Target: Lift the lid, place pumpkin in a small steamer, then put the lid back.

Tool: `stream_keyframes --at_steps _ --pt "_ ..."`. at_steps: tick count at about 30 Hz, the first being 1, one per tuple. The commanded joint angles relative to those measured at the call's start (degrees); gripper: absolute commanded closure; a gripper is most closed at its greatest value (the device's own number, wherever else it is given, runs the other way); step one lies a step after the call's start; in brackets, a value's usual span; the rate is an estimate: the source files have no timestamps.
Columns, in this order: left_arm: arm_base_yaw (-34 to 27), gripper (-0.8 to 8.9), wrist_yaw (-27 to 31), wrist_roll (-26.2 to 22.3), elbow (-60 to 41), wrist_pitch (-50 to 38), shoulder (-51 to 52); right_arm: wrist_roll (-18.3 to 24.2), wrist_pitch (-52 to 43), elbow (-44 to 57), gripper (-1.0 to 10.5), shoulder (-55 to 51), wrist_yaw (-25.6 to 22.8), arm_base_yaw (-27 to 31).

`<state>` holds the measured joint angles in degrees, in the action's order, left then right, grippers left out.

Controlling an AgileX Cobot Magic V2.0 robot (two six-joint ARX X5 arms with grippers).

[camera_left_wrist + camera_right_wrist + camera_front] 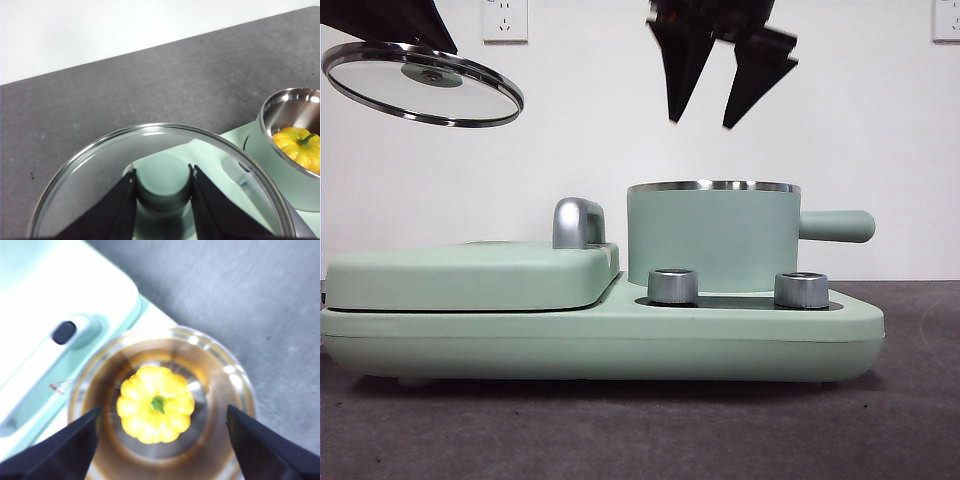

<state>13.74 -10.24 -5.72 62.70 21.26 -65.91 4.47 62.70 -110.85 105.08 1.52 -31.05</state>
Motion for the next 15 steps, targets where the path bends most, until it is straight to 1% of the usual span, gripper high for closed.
stream_keyframes --at_steps 1,3,7,10,15 --pt "0.1 8.03 0.0 0.4 0.9 -1.5 0.4 -0.2 -1.5 0.9 5.7 -1.5 0.3 -0.3" --pt "0.1 8.03 0.0 0.4 0.9 -1.5 0.4 -0.3 -5.9 6.2 5.7 -5.7 0.9 -0.3" --pt "0.2 8.03 -0.1 0.5 0.9 -1.5 0.4 -1.5 -18.9 22.7 5.7 -17.2 1.5 -0.3" --pt "0.2 8.03 -0.1 0.5 0.9 -1.5 0.4 -2.3 -24.0 30.4 5.7 -22.9 1.4 -0.3" --pt "0.2 8.03 -0.1 0.4 0.9 -1.5 0.4 -3.7 -29.2 41.6 5.7 -31.0 1.2 -0.3"
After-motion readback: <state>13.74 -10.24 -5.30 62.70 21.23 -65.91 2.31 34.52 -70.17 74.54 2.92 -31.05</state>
